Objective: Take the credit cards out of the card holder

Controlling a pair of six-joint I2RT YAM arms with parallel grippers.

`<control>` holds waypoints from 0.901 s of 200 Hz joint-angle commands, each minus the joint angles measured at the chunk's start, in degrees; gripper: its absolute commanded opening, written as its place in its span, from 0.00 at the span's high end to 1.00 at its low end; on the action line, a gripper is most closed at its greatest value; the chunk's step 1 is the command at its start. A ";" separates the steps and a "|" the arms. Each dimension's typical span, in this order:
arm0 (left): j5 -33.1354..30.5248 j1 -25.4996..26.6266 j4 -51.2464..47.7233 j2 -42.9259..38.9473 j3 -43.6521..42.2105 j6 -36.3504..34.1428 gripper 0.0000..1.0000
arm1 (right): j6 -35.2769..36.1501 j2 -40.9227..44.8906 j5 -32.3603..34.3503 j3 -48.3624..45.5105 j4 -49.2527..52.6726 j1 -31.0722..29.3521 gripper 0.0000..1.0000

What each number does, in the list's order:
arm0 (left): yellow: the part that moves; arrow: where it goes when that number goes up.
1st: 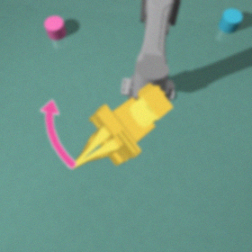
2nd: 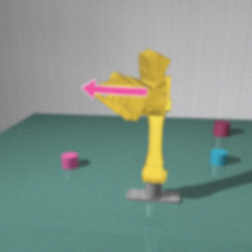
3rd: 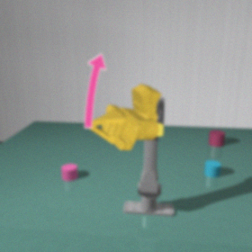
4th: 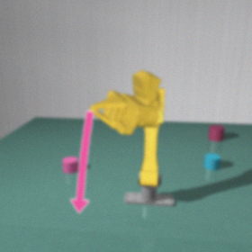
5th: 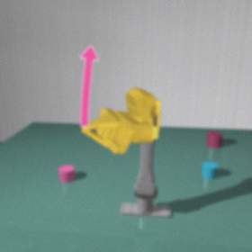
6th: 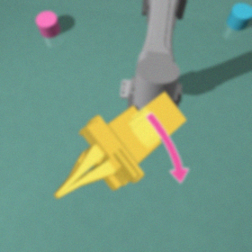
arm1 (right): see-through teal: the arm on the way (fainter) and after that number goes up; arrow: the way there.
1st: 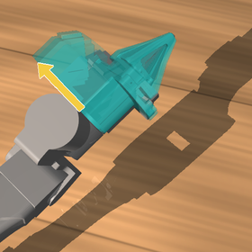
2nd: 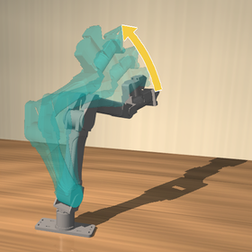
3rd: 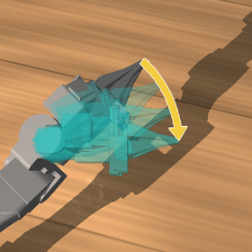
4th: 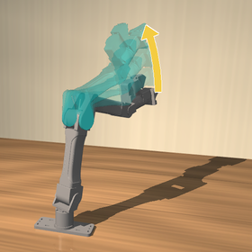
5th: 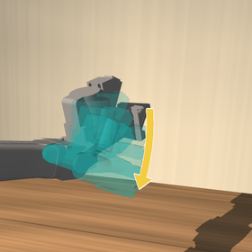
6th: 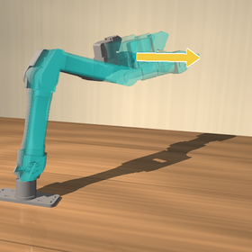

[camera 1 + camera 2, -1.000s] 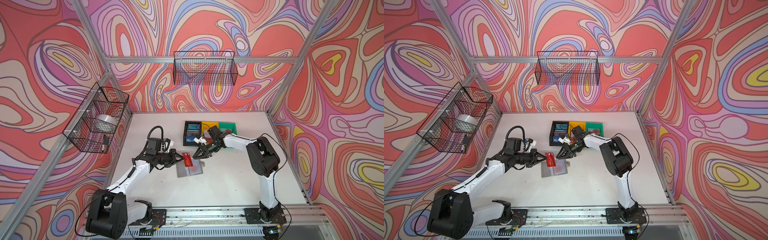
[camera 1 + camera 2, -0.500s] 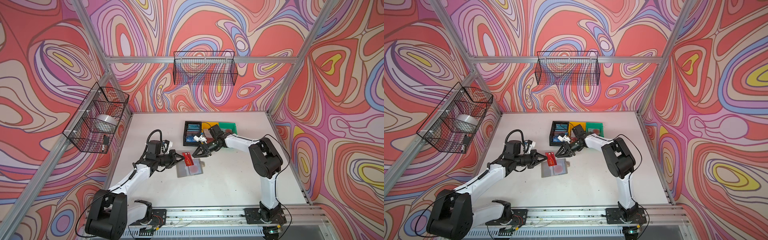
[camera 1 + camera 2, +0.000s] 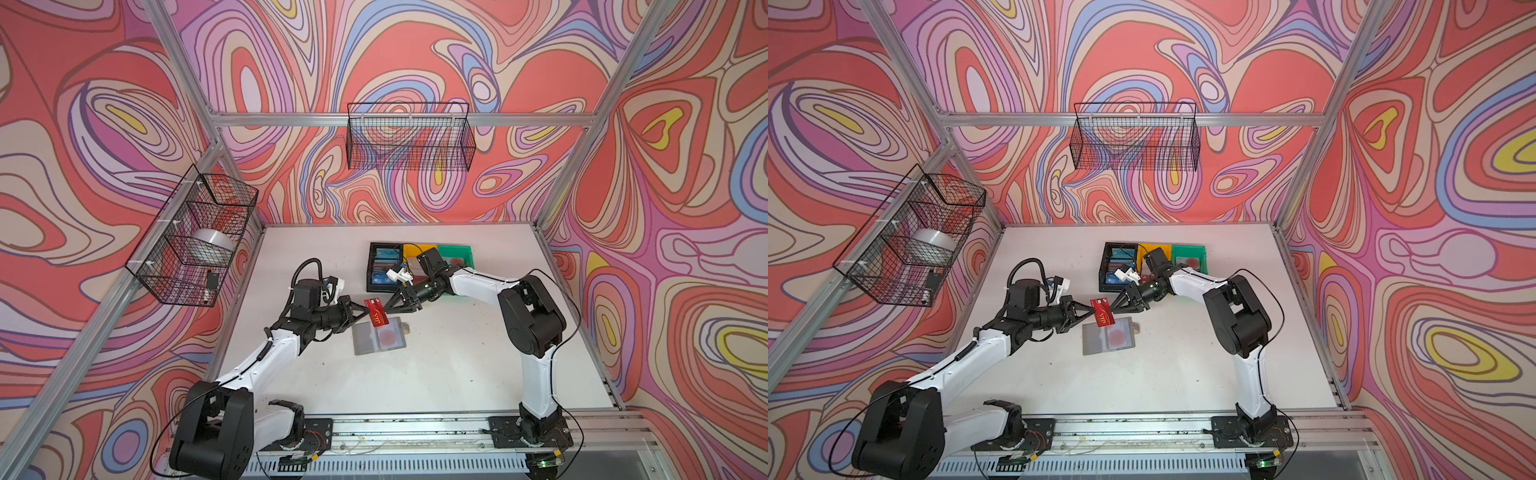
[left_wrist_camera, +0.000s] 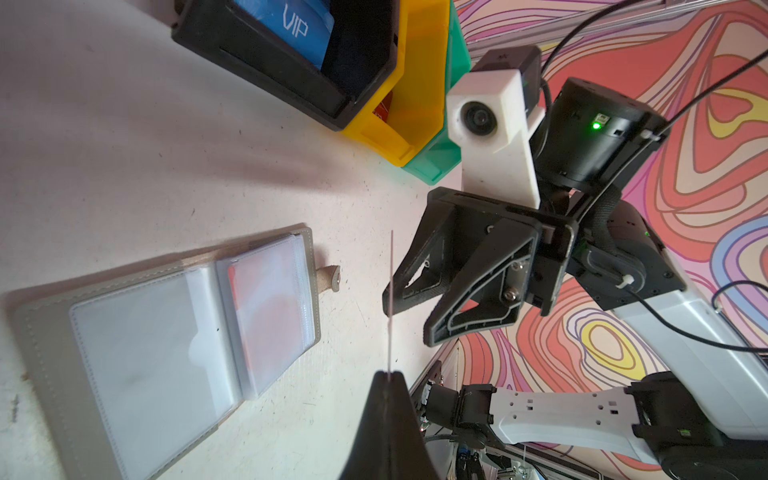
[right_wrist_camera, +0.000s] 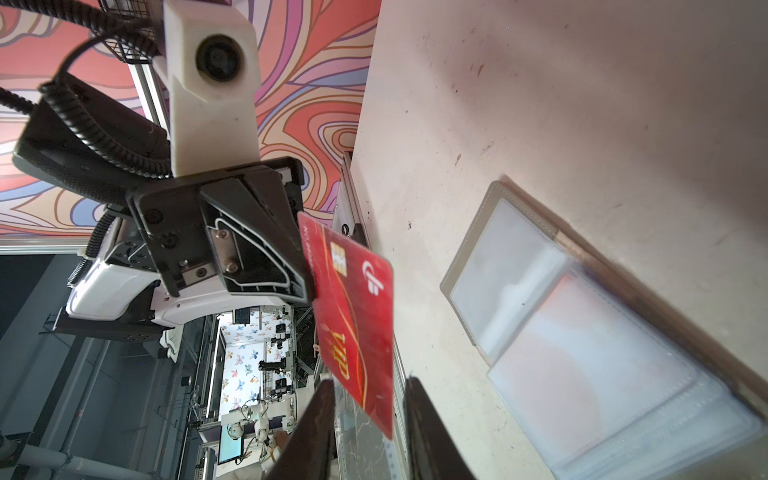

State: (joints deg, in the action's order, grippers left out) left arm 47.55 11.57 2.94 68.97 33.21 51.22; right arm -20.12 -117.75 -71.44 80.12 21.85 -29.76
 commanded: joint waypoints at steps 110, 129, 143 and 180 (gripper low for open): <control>-0.22 0.44 3.02 1.63 0.11 1.60 1.00 | -1.22 -3.18 -1.32 2.32 -2.07 -0.24 0.72; -0.45 0.56 2.60 2.54 0.92 1.35 1.00 | -1.71 -3.30 -1.50 2.41 -2.71 -0.22 0.77; -0.44 0.74 2.60 3.32 1.44 1.40 1.00 | -2.47 -3.41 -2.09 2.46 -3.77 -0.22 0.80; -0.56 1.24 3.45 4.94 2.07 1.64 1.00 | -3.49 -3.47 -2.79 3.28 -4.44 -0.30 0.84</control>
State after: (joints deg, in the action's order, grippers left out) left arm 47.35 12.05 5.06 72.79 33.89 52.58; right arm -22.94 -120.66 -71.85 81.49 19.44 -29.54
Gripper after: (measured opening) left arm 0.047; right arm 0.166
